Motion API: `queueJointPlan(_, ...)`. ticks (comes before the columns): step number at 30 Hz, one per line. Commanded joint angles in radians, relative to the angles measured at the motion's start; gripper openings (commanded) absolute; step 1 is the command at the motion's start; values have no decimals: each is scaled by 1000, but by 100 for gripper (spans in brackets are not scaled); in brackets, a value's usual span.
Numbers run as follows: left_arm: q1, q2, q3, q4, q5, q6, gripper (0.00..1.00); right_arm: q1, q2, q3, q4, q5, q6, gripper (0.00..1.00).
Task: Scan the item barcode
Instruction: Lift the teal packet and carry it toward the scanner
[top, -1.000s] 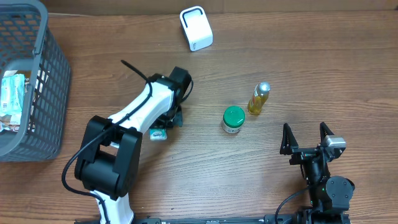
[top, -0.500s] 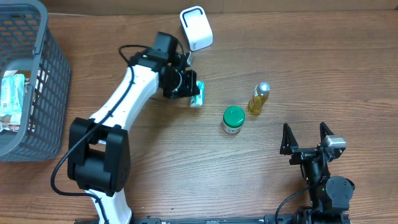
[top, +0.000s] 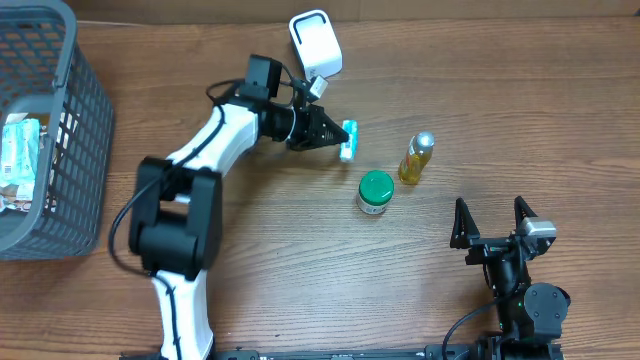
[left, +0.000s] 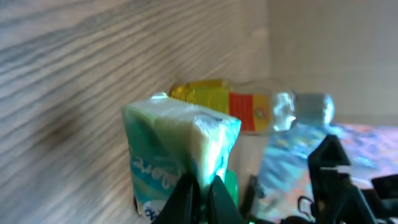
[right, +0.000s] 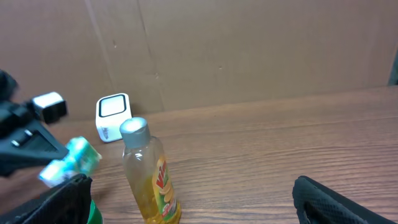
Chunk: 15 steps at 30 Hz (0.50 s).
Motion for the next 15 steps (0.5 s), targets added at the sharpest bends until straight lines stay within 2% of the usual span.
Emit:
queueJointPlan(1, -4, 65, -13, 46, 149, -92, 4, 5, -7, -10, 3, 9, 4, 100)
queueJointPlan(15, -52, 86, -13, 70, -92, -91, 4, 5, -7, -10, 3, 9, 4, 100)
